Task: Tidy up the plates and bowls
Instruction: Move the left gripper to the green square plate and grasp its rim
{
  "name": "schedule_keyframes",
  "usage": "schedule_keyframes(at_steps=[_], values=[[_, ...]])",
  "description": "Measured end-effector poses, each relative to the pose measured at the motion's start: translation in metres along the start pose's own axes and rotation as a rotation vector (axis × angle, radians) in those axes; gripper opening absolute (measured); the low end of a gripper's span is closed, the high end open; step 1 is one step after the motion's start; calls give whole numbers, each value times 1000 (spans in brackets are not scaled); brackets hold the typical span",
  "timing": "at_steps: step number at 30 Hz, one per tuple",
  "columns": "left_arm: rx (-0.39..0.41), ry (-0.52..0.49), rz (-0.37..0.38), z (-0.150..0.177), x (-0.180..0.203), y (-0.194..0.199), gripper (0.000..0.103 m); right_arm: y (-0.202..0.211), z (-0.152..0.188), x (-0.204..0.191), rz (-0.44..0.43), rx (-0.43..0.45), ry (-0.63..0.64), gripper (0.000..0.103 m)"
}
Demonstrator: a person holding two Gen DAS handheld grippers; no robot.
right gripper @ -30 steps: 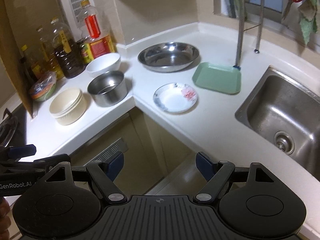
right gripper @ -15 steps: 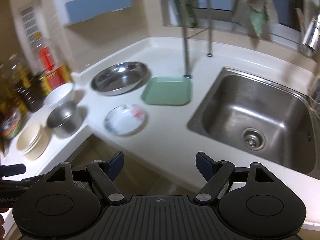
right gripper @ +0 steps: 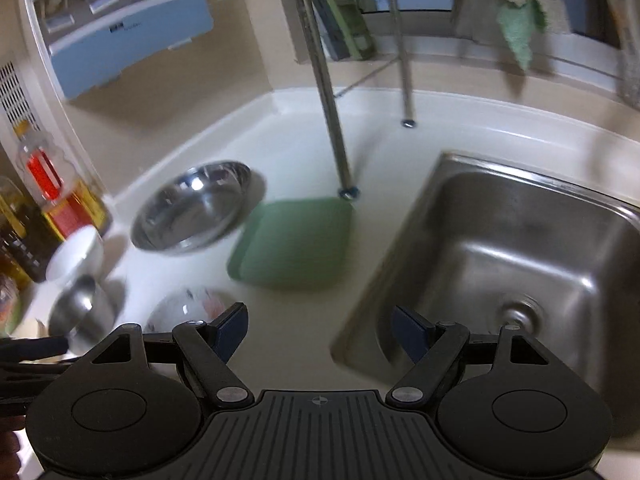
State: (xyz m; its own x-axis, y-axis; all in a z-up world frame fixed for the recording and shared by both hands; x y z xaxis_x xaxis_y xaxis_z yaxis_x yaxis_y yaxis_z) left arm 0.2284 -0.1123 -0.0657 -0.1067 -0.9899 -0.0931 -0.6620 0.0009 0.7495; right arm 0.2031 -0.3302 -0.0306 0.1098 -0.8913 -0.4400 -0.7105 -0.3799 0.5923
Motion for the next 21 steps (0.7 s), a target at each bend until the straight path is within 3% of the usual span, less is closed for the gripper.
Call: schedule_keyframes(at_steps=[14,21], values=[[-13,-12,-17,-52,55,-59,81,-54,-43,55,-3,-102,-2,79],[-27,-11,-31,-65,67,-80,75,-69,-54,71,-62,-102,-19,79]])
Point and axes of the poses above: each gripper's, at about its wrist camera, not at the fingertips, and y roughly against the way its jaws point, x to its right, z to its underside, the point moved 5 cm from there along -y, roughly the way its jaws point, and after that the axes turned 14 degrees about -z, right-handed, at the moved point
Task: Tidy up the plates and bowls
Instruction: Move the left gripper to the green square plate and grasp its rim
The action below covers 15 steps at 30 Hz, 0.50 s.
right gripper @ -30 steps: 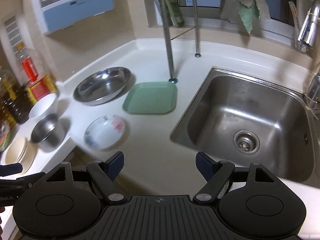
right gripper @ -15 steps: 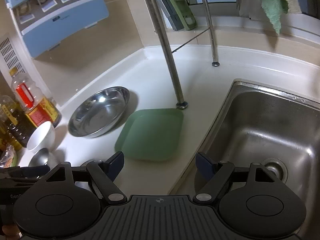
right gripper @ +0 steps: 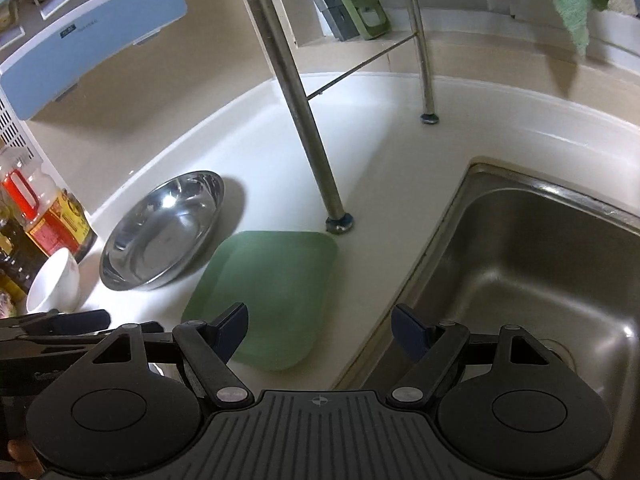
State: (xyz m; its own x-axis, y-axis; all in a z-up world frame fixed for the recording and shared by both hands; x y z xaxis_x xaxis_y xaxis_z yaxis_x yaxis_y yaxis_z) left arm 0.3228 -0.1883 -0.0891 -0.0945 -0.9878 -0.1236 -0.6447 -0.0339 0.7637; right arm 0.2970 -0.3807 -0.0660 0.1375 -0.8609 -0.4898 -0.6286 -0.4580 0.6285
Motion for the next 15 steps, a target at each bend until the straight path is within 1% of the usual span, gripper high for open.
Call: schedule_keyframes(at_steps=[2,3,4,5,7,10,14,15], values=[[-11,3,8,-3,3,-6,69,-5,0,3,-22,-5,-18,79],[-17,4,9,-5,3,-10,69,-7,0,4,-31,-6,-24,79],[-22,4,9,-6,3,-14,66,-10,0,5,-42,-10,-24,74],[-26,2,8,-8,4,-18,61,-14,-1,5,-48,-18,-25,61],[-33,-8,11,-10,7,-25,54,-21,1,10,-41,-34,-48,52],[-33,-30,19,-13,12,-33,50,-28,2,14,-44,-31,-72,48],[-43,-57,33,-15,17,-46,36,-35,2,18,-31,-10,-81,43],[-49,-61,36,-16,17,-50,34,-37,3,18,-29,-7,-88,42]])
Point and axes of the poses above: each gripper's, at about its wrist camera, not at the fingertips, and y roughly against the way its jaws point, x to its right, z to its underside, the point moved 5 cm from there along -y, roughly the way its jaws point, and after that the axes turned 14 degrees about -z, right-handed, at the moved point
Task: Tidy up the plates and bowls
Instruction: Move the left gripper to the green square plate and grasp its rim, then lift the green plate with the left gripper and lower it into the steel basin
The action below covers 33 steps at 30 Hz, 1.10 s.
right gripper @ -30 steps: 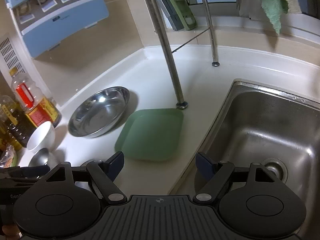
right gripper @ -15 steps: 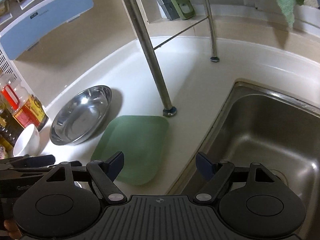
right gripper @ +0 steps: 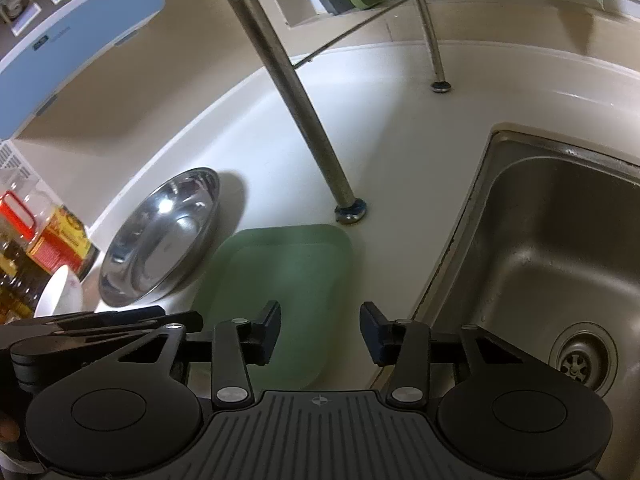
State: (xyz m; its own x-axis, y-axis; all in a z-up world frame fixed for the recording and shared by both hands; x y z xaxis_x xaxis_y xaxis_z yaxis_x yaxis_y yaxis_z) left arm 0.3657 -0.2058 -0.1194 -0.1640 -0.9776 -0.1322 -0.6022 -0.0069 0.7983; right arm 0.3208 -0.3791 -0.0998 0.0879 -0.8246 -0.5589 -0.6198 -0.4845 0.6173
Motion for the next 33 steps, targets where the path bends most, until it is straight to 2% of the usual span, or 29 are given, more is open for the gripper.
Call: schedule_keyframes(at_steps=[2,9,11,14,25,33], values=[[-10,-6,8,-2,0,-7,31,-3,1,2,10,6,-8,37],[-17,-20,32,-7,3,-19,27,-15,1,5,46,7,-18,30],[-23,-20,40,-7,3,-22,24,-17,3,6,54,5,-24,23],[-32,-22,52,-7,2,-26,21,-21,5,7,66,2,-29,19],[-25,-27,66,-7,1,-29,13,-27,8,9,89,6,-24,5],[-18,-19,86,-6,0,-23,9,-21,5,9,90,31,-11,3]])
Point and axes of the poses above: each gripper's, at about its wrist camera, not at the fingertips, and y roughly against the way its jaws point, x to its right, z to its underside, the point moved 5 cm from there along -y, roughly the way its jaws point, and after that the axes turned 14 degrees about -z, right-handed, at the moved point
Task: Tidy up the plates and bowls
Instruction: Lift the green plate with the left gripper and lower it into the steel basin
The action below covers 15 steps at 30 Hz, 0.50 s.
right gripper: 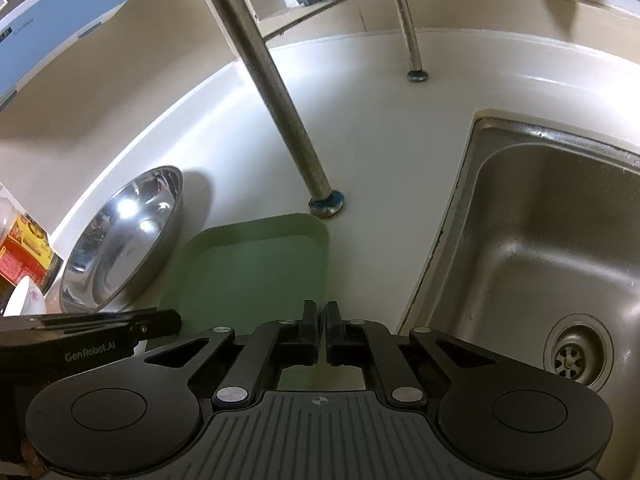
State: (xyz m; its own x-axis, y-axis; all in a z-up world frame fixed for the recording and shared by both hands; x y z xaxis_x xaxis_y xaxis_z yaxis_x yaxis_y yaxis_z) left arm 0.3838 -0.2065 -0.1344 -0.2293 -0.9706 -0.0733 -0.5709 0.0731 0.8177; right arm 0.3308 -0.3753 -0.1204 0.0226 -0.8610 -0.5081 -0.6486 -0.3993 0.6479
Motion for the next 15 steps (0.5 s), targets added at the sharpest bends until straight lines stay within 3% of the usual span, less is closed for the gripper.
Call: schedule_keyframes(at_steps=[15], values=[[70,28,-11,-7,-8,36,9,23,-22,-20,-39,32,28,3]])
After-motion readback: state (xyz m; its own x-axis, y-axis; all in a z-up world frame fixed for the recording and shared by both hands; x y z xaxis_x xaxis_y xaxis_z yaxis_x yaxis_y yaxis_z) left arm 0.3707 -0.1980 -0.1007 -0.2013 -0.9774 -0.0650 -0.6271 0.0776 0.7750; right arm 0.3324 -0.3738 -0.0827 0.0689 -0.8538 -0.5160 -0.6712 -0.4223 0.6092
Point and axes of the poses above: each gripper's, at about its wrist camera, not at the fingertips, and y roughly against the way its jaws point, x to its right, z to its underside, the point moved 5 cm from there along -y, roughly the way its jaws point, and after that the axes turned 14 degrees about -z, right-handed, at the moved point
